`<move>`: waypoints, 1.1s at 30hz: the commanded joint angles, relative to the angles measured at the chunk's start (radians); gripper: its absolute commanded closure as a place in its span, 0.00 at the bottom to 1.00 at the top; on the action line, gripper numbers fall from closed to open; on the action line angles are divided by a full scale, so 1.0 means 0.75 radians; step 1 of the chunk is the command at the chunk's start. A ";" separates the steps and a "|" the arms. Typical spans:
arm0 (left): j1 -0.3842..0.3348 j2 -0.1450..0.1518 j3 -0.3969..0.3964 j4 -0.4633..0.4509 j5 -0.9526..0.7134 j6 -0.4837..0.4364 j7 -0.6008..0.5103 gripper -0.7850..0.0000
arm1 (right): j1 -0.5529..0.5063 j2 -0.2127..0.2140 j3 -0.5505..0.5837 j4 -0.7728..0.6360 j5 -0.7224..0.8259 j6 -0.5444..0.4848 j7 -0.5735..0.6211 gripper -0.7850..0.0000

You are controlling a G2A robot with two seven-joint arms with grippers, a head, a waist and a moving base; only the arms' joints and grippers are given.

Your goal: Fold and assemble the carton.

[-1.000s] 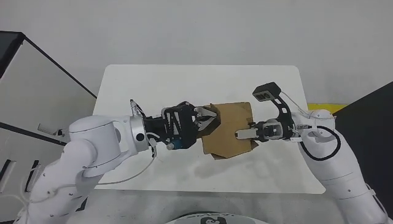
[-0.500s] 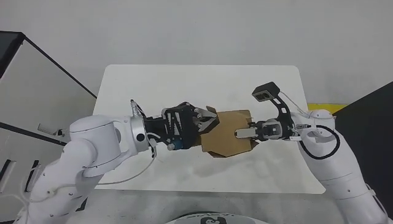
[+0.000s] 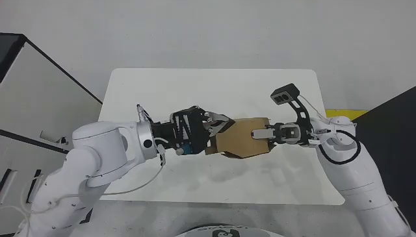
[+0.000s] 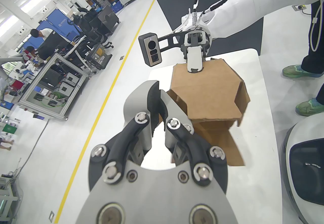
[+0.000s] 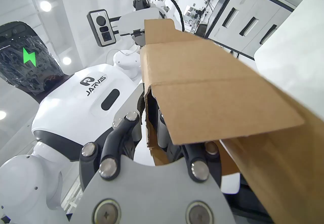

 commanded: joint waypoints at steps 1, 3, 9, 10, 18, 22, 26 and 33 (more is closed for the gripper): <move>0.011 -0.001 -0.006 0.002 0.000 0.027 0.015 1.00 | -0.001 -0.002 0.003 0.013 0.037 -0.002 0.005 1.00; 0.019 -0.002 -0.015 0.002 0.004 0.051 0.029 1.00 | -0.001 -0.003 0.007 0.029 0.058 -0.002 0.007 1.00; 0.053 -0.004 -0.052 0.006 0.008 0.120 0.070 1.00 | 0.002 -0.008 0.013 0.066 0.127 0.001 0.006 1.00; 0.059 -0.003 -0.056 0.009 0.007 0.115 0.073 1.00 | 0.003 -0.009 0.013 0.070 0.142 0.002 0.008 1.00; 0.089 -0.003 -0.048 0.010 0.001 0.085 0.068 1.00 | 0.012 -0.020 0.017 0.113 0.218 0.007 -0.027 1.00; 0.082 -0.004 -0.026 0.000 0.007 0.068 0.060 1.00 | 0.013 -0.023 0.020 0.116 0.204 0.011 -0.060 1.00; 0.067 -0.007 0.001 0.000 0.018 0.061 0.051 1.00 | 0.013 -0.025 0.018 0.105 0.179 0.013 -0.081 1.00; 0.050 -0.011 0.028 0.000 0.031 0.058 0.037 1.00 | 0.000 -0.029 0.017 0.076 0.150 0.017 -0.100 1.00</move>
